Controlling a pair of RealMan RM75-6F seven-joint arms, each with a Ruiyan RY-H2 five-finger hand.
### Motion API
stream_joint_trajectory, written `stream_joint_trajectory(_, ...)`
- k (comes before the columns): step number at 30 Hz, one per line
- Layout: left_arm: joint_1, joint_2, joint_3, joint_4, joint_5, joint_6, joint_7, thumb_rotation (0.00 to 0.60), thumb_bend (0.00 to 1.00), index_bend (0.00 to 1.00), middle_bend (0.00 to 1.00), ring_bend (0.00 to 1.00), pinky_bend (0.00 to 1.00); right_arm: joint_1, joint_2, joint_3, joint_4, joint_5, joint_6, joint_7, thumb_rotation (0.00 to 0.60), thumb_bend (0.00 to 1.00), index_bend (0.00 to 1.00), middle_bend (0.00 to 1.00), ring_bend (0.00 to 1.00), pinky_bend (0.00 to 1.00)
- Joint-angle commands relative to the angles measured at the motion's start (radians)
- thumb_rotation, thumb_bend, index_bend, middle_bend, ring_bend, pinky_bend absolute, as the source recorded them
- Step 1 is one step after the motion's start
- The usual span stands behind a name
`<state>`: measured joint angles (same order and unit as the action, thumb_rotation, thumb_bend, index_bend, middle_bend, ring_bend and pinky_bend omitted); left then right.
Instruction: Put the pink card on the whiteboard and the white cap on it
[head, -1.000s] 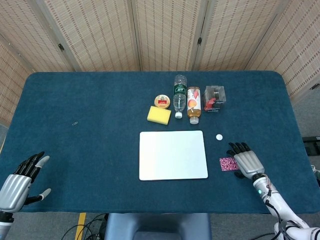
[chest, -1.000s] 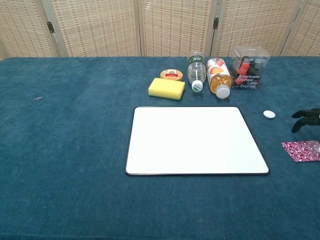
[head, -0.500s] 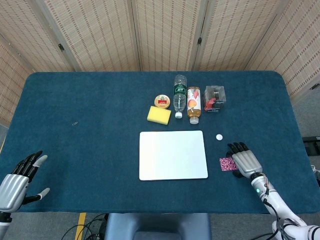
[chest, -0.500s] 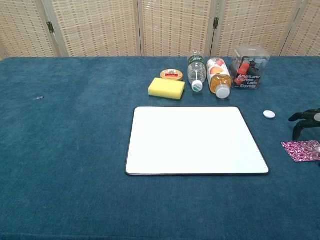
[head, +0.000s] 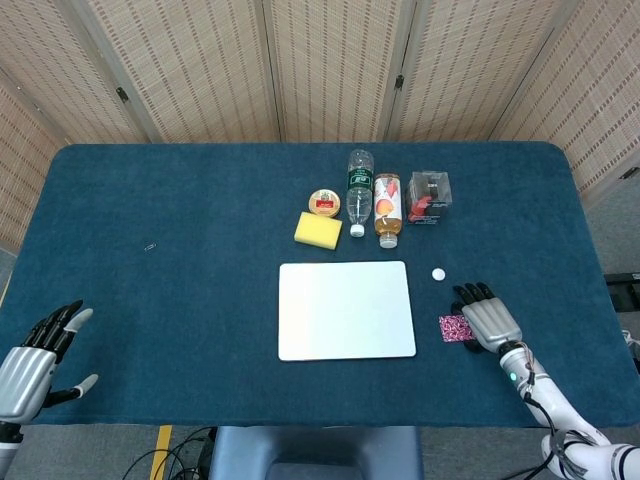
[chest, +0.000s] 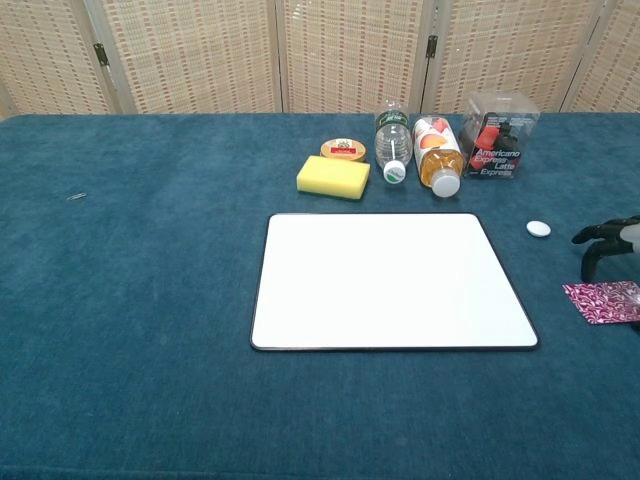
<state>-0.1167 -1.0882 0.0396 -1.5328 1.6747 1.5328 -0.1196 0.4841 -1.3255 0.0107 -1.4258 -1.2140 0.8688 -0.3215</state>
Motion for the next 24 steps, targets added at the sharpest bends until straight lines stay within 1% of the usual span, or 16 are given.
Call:
stream_joint_trajectory(1,0.0,0.0,-0.001,0.0,-0.003,-0.001,-0.001,0.6,0.22,0.0,0.07,0.09,0.19,0.002,-0.003,-0.001,0.005,0.0,-0.001,0.001,0.6,0.15,0.35,0.09,0.0,0.0)
stream_joint_trajectory(5,0.001,-0.001,-0.002,0.0,-0.005,-0.001,0.001,0.6,0.22,0.0,0.07,0.09,0.19,0.003,-0.01,-0.003,0.016,0.0,0.0,0.001,0.6,0.17,0.41,0.12,0.0,0.0)
stream_joint_trajectory(11,0.003,-0.003,-0.002,-0.002,-0.003,0.002,0.007,0.6,0.22,0.0,0.07,0.09,0.19,0.0,-0.011,-0.005,0.013,-0.015,0.015,0.013,0.6,0.19,0.45,0.13,0.0,0.0)
stream_joint_trajectory(17,0.001,-0.005,-0.002,-0.006,-0.004,-0.003,0.017,0.6,0.22,0.0,0.07,0.09,0.19,-0.005,0.039,0.008,-0.057,-0.05,0.062,0.037,0.6,0.19,0.45,0.13,0.0,0.0)
stream_joint_trajectory(24,0.0,0.001,-0.001,-0.007,-0.004,-0.005,-0.002,0.6,0.22,0.0,0.07,0.09,0.19,0.02,0.077,0.04,-0.141,-0.048,0.071,0.023,0.6,0.18,0.45,0.13,0.0,0.0)
